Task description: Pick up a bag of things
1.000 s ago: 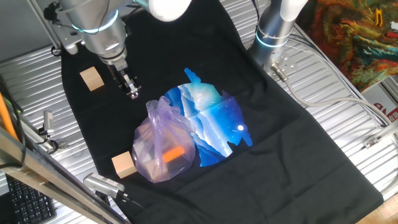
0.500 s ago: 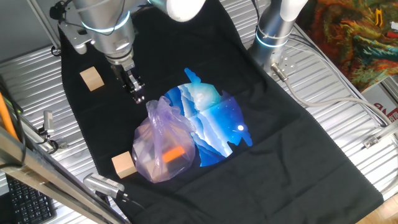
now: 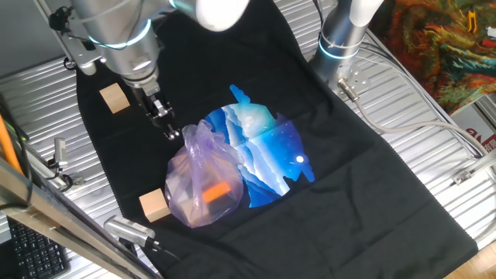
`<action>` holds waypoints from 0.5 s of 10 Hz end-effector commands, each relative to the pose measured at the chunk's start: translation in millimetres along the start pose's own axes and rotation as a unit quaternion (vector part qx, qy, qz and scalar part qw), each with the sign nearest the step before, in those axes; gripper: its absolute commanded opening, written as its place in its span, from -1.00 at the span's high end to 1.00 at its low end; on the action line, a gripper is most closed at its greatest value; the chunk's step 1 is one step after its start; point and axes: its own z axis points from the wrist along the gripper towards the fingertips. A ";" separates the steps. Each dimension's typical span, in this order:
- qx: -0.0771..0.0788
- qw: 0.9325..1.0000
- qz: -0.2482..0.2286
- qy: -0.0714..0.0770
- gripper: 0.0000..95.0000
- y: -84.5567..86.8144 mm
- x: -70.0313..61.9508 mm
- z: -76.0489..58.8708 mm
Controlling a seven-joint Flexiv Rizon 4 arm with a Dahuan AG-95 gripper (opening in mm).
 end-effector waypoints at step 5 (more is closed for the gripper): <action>-0.005 1.000 0.011 0.006 -1.00 22.9 -9.8 -4.0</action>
